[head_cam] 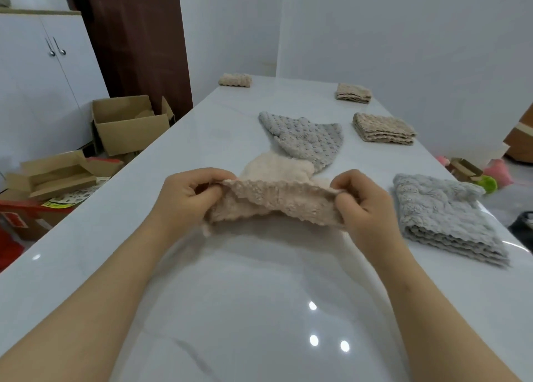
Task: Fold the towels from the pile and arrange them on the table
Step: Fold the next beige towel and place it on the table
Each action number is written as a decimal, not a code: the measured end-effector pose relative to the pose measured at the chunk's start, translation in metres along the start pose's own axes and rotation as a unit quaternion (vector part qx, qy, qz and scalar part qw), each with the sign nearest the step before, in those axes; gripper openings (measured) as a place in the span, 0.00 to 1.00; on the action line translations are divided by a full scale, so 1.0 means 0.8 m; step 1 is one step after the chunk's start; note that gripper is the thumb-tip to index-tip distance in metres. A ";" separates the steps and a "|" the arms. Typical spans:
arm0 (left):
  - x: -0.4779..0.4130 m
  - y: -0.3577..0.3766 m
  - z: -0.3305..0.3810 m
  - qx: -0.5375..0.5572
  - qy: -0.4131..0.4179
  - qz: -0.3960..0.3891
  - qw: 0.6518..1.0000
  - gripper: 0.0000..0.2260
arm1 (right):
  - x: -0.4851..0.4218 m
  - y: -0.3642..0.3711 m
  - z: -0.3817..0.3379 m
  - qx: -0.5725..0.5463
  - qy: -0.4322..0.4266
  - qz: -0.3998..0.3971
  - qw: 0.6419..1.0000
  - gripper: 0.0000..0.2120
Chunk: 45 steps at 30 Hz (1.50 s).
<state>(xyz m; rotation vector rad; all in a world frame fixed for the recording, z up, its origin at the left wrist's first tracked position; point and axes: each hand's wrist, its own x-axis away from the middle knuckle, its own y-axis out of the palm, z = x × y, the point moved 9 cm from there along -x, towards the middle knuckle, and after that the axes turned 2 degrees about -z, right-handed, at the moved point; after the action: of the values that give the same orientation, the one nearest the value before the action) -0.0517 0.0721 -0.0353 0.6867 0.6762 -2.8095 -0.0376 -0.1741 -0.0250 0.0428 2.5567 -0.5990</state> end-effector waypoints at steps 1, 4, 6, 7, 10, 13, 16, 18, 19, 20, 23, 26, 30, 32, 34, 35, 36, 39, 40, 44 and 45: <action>0.001 0.005 0.006 -0.005 0.009 -0.028 1.000 0.17 | 0.000 0.002 0.006 -0.037 0.034 -0.033 0.998 0.06; 0.009 0.030 0.010 -0.007 0.001 -0.173 0.985 0.04 | 0.013 0.031 0.027 -0.019 0.125 -0.231 0.965 0.08; 0.012 0.042 -0.001 0.032 -0.032 -0.235 0.971 0.15 | 0.027 0.045 0.037 -0.014 0.161 -0.305 0.939 0.11; 0.009 0.043 -0.008 0.076 -0.054 -0.230 0.969 0.22 | 0.028 0.045 0.043 -0.041 0.181 -0.292 0.938 0.12; 0.000 0.042 -0.031 0.051 -0.072 -0.160 0.983 0.17 | 0.006 0.016 0.053 0.052 0.127 -0.114 0.984 0.12; 0.008 0.068 -0.056 -0.272 -0.052 -0.243 0.930 0.14 | 0.000 0.022 0.047 0.241 0.028 -0.094 0.965 0.08; 0.010 0.077 -0.066 -0.428 -0.034 -0.266 0.863 0.21 | 0.008 0.051 0.067 0.345 0.030 -0.180 0.921 0.12; 0.005 0.070 -0.068 -0.452 -0.060 -0.257 0.852 0.25 | 0.006 0.048 0.068 0.367 0.047 -0.161 0.915 0.12; 0.005 0.065 -0.070 -0.475 -0.073 -0.258 0.838 0.26 | 0.004 0.042 0.069 0.374 0.058 -0.146 0.914 0.13; 0.004 0.059 -0.073 -0.501 -0.084 -0.255 0.823 0.26 | 0.003 0.036 0.072 0.386 0.072 -0.135 0.910 0.13; 0.001 0.039 -0.071 -0.543 -0.105 -0.215 0.805 0.24 | 0.002 0.021 0.079 0.419 0.101 -0.107 0.896 0.14; 0.001 0.035 -0.063 -0.495 -0.083 -0.166 0.849 0.25 | -0.001 0.022 0.071 0.384 0.080 -0.081 0.916 0.15; 0.011 0.063 -0.091 -0.437 -0.096 -0.261 0.855 0.29 | 0.003 0.056 0.084 0.363 0.066 -0.189 0.910 0.21; 0.004 0.065 -0.104 -0.441 -0.102 -0.269 0.850 0.29 | 0.000 0.059 0.095 0.366 0.081 -0.207 0.904 0.21; -0.007 0.062 -0.109 -0.448 -0.098 -0.261 0.849 0.29 | -0.005 0.060 0.096 0.359 0.081 -0.200 0.908 0.21; -0.010 0.060 -0.111 -0.450 -0.097 -0.262 0.848 0.28 | -0.007 0.061 0.094 0.355 0.074 -0.196 0.911 0.21; -0.012 0.060 -0.112 -0.450 -0.095 -0.266 0.847 0.28 | -0.009 0.060 0.090 0.344 0.065 -0.187 0.918 0.21; -0.013 0.059 -0.107 -0.433 -0.084 -0.260 0.859 0.27 | -0.012 0.047 0.061 0.285 0.017 -0.146 0.947 0.15; -0.012 0.054 -0.102 -0.425 -0.078 -0.245 0.868 0.26 | -0.010 0.044 0.049 0.252 -0.004 -0.147 0.956 0.11; 0.001 0.041 -0.059 -0.384 0.008 -0.196 0.902 0.23 | 0.007 0.054 0.011 0.204 -0.087 -0.171 0.960 0.06; 0.007 0.043 -0.048 -0.351 0.022 -0.205 0.913 0.21 | 0.010 0.058 0.010 0.218 -0.088 -0.177 0.956 0.06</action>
<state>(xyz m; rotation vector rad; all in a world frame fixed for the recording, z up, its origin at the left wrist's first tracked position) -0.0327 0.0594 -0.0817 0.4992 1.8936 -2.5570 -0.0343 -0.1364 -0.0535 -0.3091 2.2263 -1.2374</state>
